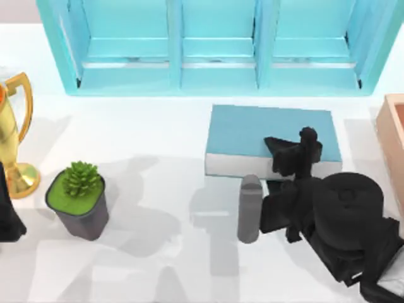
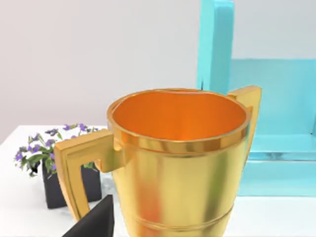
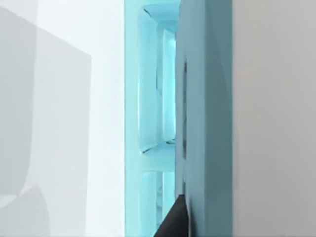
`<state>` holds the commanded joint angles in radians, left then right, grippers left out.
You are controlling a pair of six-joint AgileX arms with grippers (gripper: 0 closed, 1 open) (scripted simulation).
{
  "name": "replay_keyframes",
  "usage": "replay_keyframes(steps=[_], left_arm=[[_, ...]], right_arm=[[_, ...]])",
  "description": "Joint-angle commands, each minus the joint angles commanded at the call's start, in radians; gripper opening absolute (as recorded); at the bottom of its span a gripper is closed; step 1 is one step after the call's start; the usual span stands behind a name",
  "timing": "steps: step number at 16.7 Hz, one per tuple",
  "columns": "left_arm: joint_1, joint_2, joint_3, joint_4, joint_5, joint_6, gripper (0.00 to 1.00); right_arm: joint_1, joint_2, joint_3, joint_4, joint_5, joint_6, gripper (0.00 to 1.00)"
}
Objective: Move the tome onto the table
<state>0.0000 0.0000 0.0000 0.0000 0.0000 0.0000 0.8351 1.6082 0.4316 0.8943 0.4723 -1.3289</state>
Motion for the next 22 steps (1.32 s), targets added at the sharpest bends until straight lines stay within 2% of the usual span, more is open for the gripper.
replay_keyframes(steps=[16,22], left_arm=[[0.0,0.0,0.0,0.0,0.0,0.0,1.0],[0.0,0.0,0.0,0.0,0.0,0.0,1.0]], right_arm=[[0.009,-0.011,-0.017,-0.004,0.007,0.001,0.0],[0.009,0.063,-0.031,0.083,0.008,-0.001,0.0]])
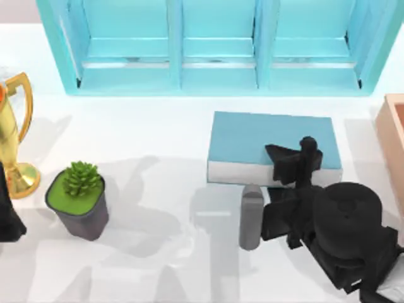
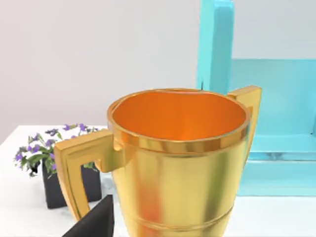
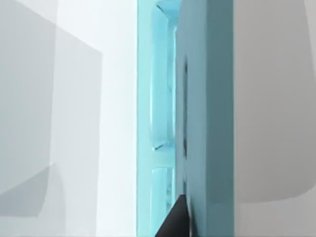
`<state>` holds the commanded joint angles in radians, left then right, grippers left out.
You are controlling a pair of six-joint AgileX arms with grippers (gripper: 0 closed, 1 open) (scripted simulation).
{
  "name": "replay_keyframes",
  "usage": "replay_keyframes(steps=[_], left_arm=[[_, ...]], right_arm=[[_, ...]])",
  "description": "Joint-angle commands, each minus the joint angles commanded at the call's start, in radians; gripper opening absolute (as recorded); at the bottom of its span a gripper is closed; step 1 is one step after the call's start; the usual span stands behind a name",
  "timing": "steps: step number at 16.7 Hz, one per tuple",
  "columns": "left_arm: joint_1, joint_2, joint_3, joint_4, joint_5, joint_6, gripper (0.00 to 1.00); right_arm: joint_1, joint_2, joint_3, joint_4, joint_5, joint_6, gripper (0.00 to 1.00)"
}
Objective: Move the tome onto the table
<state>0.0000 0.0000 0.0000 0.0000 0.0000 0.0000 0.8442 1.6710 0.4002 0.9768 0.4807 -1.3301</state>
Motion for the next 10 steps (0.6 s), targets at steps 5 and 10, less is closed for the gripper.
replay_keyframes(steps=[5,10], left_arm=[[0.0,0.0,0.0,0.0,0.0,0.0,1.0],[0.0,0.0,0.0,0.0,0.0,0.0,1.0]], right_arm=[[0.0,0.061,-0.013,0.073,0.001,0.0,0.0],[-0.002,0.089,-0.02,0.109,0.0,0.003,0.0]])
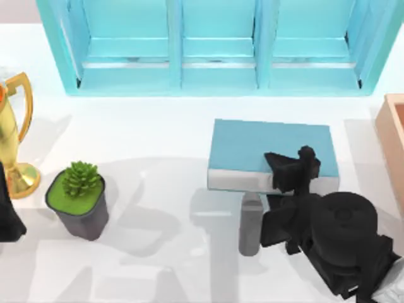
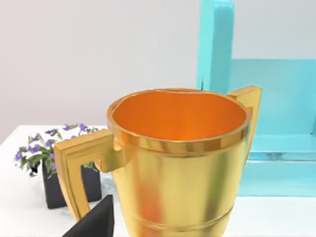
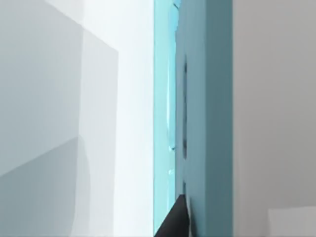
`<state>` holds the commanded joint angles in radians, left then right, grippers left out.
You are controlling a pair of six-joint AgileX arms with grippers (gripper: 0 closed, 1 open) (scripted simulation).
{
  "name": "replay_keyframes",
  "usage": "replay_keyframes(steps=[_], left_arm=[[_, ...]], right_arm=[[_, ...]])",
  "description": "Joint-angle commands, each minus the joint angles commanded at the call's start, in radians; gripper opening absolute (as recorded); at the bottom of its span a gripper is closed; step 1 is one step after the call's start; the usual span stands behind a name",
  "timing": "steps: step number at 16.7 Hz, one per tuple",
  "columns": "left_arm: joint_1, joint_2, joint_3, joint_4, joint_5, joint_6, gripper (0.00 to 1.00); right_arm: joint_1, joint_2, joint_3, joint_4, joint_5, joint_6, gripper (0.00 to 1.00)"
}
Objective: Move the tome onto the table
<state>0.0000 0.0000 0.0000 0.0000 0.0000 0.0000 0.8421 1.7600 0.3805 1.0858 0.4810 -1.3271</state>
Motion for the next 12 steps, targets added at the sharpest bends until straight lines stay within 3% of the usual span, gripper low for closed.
replay_keyframes(steps=[1,12], left_arm=[[0.0,0.0,0.0,0.0,0.0,0.0,1.0],[0.0,0.0,0.0,0.0,0.0,0.0,1.0]], right_arm=[[0.0,0.0,0.0,0.0,0.0,0.0,0.0],[0.0,0.0,0.0,0.0,0.0,0.0,0.83]])
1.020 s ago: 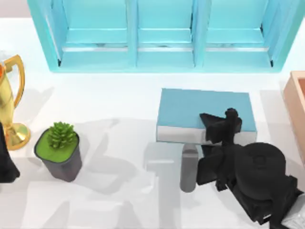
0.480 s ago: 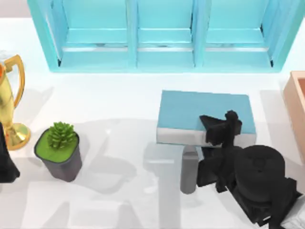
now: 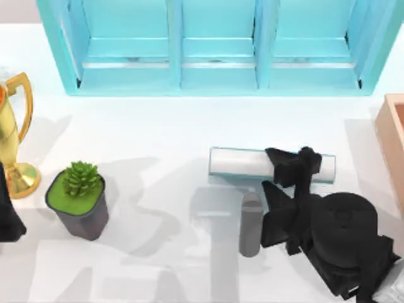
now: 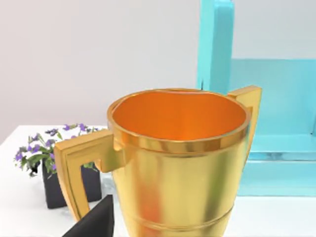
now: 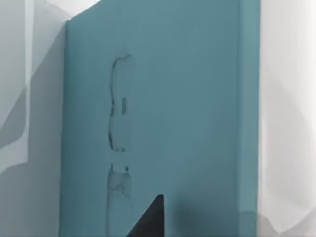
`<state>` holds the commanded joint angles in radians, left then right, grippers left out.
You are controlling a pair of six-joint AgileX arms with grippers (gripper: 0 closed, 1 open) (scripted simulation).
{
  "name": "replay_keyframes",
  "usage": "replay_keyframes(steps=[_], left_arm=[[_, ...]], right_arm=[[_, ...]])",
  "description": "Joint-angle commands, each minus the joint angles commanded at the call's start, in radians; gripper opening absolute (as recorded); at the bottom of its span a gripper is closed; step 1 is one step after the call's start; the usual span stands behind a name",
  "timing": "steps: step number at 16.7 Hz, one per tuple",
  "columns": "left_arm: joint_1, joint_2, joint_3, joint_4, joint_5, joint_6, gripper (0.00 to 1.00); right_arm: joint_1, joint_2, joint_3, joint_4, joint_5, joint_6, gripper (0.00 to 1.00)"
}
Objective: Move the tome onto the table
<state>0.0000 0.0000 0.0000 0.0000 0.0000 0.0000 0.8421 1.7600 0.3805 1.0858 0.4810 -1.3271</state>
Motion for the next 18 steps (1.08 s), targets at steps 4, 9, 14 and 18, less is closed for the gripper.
replay_keyframes(steps=[4,9,14,18], left_arm=[[0.0,0.0,0.0,0.0,0.0,0.0,1.0],[0.0,0.0,0.0,0.0,0.0,0.0,1.0],[0.0,0.0,0.0,0.0,0.0,0.0,1.0],[0.0,0.0,0.0,0.0,0.0,0.0,1.0]], right_arm=[[0.0,0.0,0.0,0.0,0.0,0.0,1.0],[0.0,0.0,0.0,0.0,0.0,0.0,1.0],[0.034,-0.021,-0.008,-0.025,0.028,0.019,1.0],[0.179,-0.108,-0.047,-0.145,0.161,0.104,1.0]])
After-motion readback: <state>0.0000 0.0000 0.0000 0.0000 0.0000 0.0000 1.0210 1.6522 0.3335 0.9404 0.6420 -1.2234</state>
